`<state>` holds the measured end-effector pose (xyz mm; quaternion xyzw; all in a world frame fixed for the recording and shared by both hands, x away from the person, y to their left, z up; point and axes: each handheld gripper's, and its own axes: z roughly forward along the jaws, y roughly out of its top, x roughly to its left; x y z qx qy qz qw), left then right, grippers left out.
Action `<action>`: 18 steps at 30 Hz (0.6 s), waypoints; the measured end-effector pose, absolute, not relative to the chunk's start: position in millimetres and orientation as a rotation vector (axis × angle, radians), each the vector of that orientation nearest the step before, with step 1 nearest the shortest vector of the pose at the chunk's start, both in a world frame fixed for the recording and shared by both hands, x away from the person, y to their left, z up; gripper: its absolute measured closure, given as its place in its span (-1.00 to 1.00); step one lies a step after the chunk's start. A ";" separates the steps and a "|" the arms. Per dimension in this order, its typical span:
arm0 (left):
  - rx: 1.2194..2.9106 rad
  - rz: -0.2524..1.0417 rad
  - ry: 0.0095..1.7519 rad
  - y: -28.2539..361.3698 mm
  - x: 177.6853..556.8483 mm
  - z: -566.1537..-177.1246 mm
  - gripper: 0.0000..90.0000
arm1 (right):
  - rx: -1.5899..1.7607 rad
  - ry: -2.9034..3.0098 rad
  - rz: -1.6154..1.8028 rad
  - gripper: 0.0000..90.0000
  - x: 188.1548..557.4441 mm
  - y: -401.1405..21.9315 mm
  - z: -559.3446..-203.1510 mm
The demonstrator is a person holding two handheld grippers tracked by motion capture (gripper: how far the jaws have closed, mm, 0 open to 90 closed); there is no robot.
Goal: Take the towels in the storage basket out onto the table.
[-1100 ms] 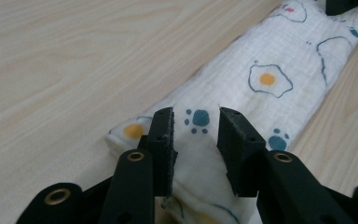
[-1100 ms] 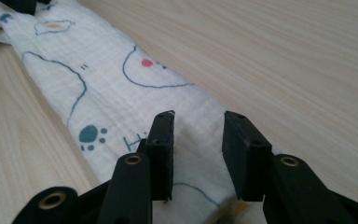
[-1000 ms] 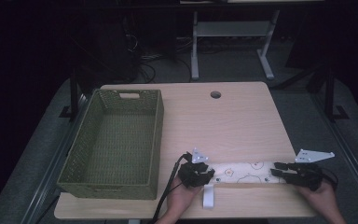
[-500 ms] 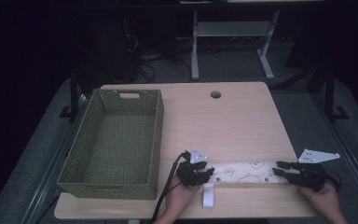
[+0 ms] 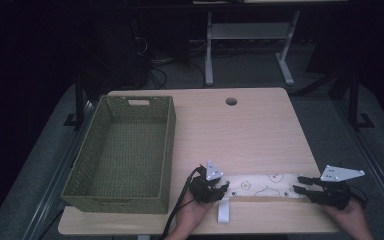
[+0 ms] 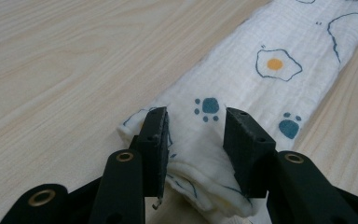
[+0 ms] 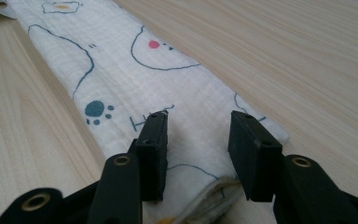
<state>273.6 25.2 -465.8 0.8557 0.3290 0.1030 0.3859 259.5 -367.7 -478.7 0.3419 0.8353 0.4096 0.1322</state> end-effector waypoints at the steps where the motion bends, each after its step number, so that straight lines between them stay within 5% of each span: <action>1: 2.179 0.262 0.838 25.2 274.0 -465.2 0.31 | 1.006 2.426 1.189 0.25 259.7 -367.3 -478.1; 18: 2.094 0.200 1.052 39.8 273.6 -460.1 0.01 | 1.228 2.275 1.174 0.14 251.7 -383.6 -466.8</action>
